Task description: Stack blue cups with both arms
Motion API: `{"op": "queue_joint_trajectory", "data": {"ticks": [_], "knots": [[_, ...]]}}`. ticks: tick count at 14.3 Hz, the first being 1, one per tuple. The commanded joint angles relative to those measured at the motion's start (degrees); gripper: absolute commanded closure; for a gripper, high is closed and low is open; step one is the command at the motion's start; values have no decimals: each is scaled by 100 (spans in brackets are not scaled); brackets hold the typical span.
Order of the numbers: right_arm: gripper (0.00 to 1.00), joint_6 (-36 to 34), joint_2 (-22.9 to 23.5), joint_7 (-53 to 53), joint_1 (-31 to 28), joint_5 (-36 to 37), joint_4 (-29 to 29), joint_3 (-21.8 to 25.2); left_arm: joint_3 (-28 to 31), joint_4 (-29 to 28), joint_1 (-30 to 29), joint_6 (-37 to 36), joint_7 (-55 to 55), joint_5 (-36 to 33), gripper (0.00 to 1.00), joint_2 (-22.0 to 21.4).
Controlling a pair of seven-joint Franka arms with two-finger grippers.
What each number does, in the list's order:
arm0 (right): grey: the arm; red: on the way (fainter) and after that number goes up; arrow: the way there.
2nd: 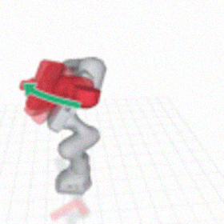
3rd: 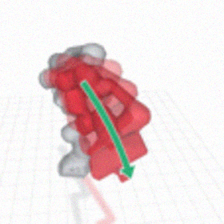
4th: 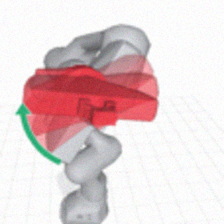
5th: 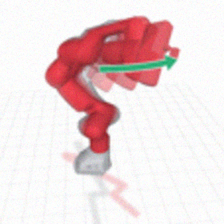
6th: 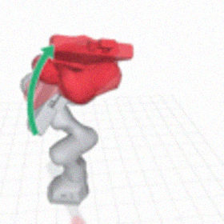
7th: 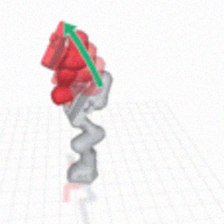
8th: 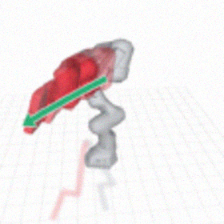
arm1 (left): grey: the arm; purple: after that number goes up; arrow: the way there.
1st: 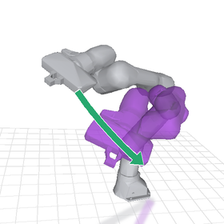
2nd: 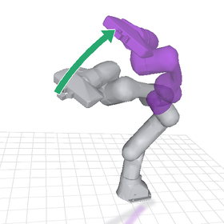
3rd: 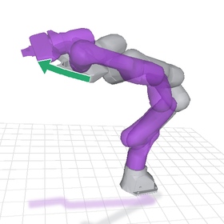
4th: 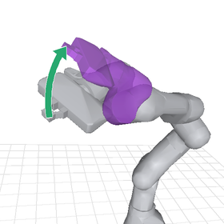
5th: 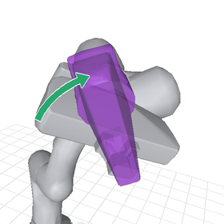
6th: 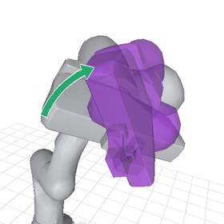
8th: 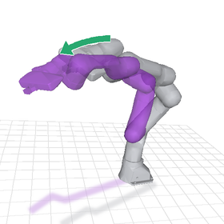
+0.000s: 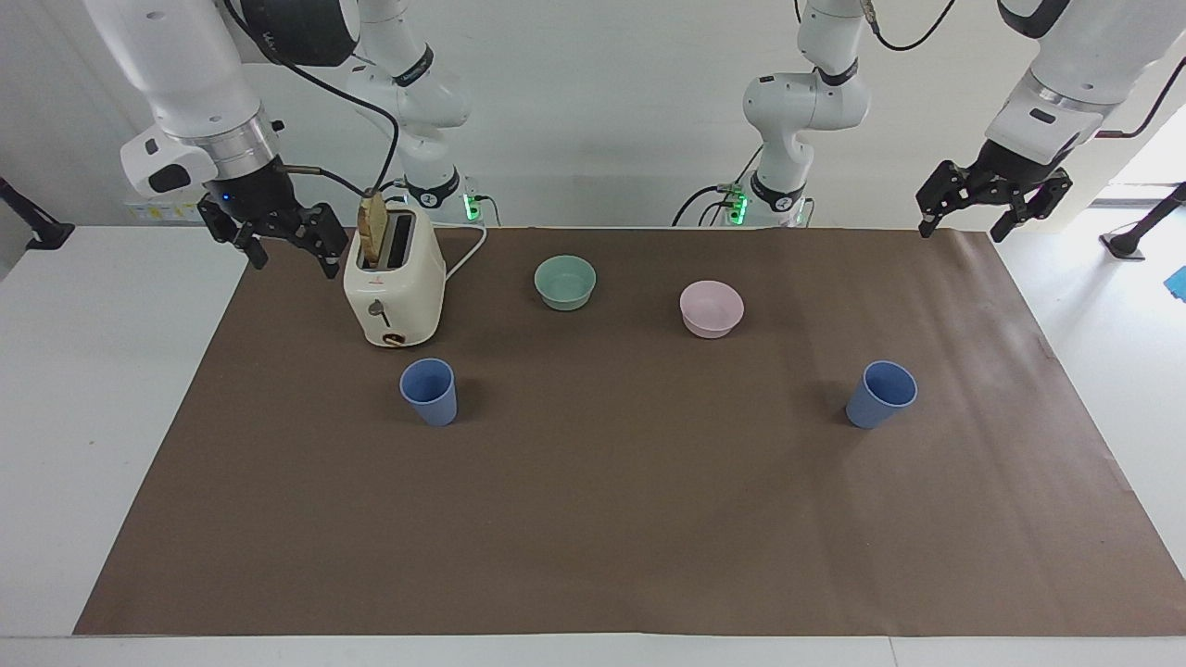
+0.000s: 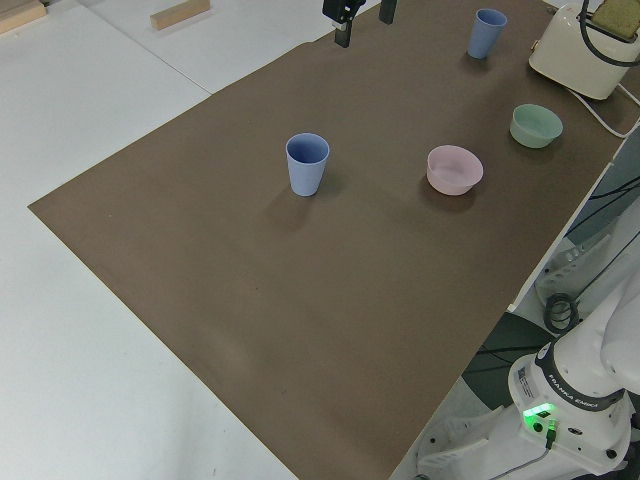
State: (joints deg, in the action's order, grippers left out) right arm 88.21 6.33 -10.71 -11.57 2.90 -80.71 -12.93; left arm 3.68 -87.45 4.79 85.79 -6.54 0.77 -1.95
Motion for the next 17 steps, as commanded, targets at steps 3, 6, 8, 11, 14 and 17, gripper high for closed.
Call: {"op": "queue_joint_trajectory", "data": {"ticks": [3,6,8,11,14,17], "knots": [[0,100,-115,-63,-56,-114,-146,-25,10,-263,-57,149,-57,72,0,-191],[0,100,-115,-63,-65,-114,-146,-25,10,-299,-57,175,-66,72,0,-183],[0,109,-115,-63,-65,-114,-146,-25,10,-438,-57,359,-66,72,0,-183],[0,109,-115,-63,-56,-114,-146,-25,10,-798,-66,771,-66,81,0,-174],[0,109,-115,-125,-12,-114,-146,-25,10,-1264,-75,1395,-75,159,0,-139],[0,118,-115,-134,-12,-114,-138,-25,19,-1844,-171,2203,-214,221,0,-104]]}}
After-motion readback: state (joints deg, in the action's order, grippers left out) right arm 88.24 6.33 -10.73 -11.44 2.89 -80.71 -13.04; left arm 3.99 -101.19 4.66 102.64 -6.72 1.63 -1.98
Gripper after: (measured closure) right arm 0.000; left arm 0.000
